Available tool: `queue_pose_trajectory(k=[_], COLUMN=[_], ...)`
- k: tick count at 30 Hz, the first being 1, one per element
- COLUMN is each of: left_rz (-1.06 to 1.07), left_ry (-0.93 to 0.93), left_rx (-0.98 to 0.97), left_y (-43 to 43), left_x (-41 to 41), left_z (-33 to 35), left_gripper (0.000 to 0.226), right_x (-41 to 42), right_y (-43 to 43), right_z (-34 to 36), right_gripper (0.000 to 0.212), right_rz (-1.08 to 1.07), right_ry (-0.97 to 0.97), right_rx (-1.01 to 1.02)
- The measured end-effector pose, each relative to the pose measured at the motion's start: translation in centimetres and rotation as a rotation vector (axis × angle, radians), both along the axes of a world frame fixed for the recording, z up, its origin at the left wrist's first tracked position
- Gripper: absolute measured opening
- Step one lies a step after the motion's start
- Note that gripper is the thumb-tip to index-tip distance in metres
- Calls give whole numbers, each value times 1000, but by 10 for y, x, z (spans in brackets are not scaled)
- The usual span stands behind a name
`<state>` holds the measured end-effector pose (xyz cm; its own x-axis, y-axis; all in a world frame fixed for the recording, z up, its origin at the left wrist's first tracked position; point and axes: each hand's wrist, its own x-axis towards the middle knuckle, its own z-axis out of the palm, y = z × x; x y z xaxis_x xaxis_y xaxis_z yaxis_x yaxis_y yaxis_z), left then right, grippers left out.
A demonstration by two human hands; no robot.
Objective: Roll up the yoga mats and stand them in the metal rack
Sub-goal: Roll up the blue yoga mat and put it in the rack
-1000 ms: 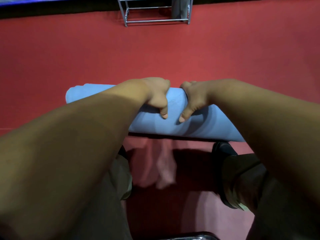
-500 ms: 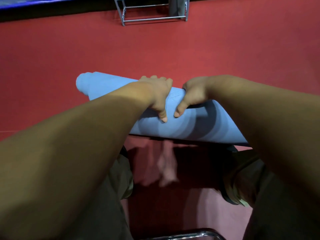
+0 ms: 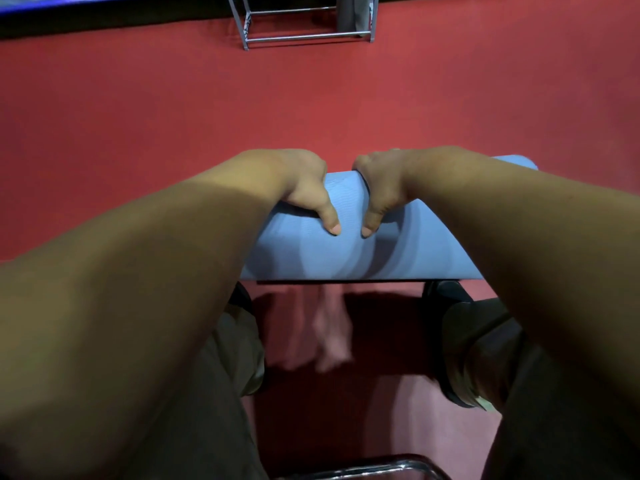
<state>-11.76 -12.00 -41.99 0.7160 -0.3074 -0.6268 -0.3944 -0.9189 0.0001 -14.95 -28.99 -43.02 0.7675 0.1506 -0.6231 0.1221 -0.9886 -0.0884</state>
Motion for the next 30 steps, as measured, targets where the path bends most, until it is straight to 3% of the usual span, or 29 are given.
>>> queue_pose_trajectory(k=[6,9,13,23,25,28,30], left_rz=[-12,-77,-210,-177,-144,-74,-34], left_ry=[42,40,-40,-114,-103,-55,-20], left_rx=[-1,25,62,-49,-45,-65,-75], left_y=[-2,-7,-16,-1,0,3,4], left_x=[-1,-3,-15,-3,-2,0,0], left_z=[-8,-10,-11,7,10,10,10], left_gripper=[97,116,127,89,86,84,84], right_x=[-1,-2,-1,1,4,4,3], right_y=[-5,-9,-11,-9,-9,-9,-8], right_z=[-3,-5,-8,2,4,6,7], right_gripper=[92,82,80,76,85,122,126], right_rz=[-50,-79,-172,-139,-106,-59,-45], right_ry=[58,95,125,112,91,91,71], right_rx=[40,58,115,186,187,116,92])
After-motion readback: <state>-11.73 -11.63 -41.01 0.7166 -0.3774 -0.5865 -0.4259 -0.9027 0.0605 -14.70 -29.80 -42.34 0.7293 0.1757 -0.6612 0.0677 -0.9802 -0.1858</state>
